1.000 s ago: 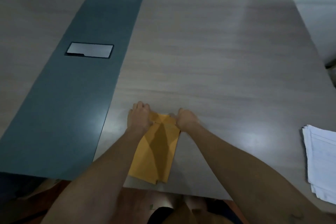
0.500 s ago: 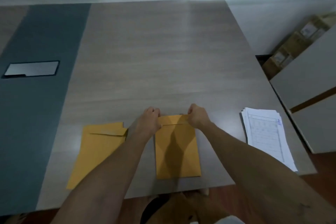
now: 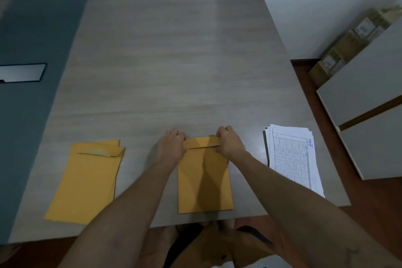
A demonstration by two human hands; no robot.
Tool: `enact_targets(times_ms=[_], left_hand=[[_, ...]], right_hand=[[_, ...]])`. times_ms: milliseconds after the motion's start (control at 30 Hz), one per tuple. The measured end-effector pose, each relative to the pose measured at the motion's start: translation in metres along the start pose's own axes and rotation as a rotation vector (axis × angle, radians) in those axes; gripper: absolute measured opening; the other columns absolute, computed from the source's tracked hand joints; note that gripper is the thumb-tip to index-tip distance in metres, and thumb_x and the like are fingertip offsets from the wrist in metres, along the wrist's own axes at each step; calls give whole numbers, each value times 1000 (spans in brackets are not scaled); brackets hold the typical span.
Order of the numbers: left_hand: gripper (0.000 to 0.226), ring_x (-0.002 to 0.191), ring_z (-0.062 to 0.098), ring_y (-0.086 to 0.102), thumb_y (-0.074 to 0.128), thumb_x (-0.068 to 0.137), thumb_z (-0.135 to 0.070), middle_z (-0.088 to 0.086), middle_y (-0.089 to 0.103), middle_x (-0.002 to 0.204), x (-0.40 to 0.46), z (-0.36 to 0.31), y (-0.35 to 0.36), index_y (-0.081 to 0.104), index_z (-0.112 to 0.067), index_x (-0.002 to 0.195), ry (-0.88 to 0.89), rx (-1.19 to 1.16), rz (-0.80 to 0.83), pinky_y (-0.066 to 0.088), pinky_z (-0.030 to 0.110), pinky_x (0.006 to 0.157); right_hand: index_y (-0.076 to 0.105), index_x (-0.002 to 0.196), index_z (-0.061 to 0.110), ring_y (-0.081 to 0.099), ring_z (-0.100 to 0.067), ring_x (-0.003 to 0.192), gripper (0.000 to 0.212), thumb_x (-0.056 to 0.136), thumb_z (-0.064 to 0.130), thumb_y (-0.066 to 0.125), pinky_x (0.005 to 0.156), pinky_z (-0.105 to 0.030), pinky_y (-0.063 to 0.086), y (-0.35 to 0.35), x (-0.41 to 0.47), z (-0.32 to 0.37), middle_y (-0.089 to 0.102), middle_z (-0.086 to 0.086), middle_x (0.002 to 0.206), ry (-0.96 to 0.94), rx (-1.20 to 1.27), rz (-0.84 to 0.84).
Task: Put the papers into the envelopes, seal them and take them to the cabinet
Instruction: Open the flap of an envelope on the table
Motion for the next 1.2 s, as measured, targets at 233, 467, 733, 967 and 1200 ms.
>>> enact_targets(times_ms=[233, 467, 733, 967, 1200], left_hand=[[51, 118, 22, 45, 73, 86, -35, 2, 48, 125, -21, 2, 11, 57, -22, 133, -65, -104, -1, 45, 36, 96], [67, 119, 22, 46, 80, 79, -38, 3, 46, 127, -33, 9, 12, 53, -18, 136, -147, -183, -18, 45, 33, 97], [50, 104, 26, 61, 81, 81, -29, 10, 65, 111, -40, 38, 0, 62, -8, 122, -448, -722, -45, 49, 32, 85], [24, 66, 16, 49, 66, 89, 5, 2, 49, 64, -57, 104, -22, 67, 3, 112, -549, -982, -165, 53, 33, 87], [25, 75, 15, 53, 71, 86, -2, -5, 49, 63, -80, 201, -57, 73, -11, 110, -624, -856, -327, 50, 32, 84]], right_hand=[[53, 119, 11, 53, -29, 109, 37, 85, 6, 68, 93, -40, 51, 7, -5, -3, 44, -10, 124, 17, 22, -14], [53, 113, 10, 53, -30, 105, 34, 83, 10, 70, 86, -36, 51, 12, -2, 3, 39, -11, 122, 27, 13, 15], [53, 102, 15, 55, -22, 91, 41, 73, 14, 82, 67, -32, 48, 10, -2, 32, 59, -8, 106, 46, 66, 95], [55, 100, 13, 56, -22, 98, 43, 71, 23, 86, 78, -35, 50, 28, 1, 98, 56, -4, 102, -12, 84, 149], [51, 90, 15, 59, -24, 87, 44, 66, 18, 87, 71, -38, 53, 66, 6, 198, 58, -8, 93, -103, 196, 181]])
Point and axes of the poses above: each hand's wrist, its own x-axis towards the middle knuckle, its own y-axis out of the palm, z = x × y, the point moved 2 cm from there along x, towards the middle knuckle
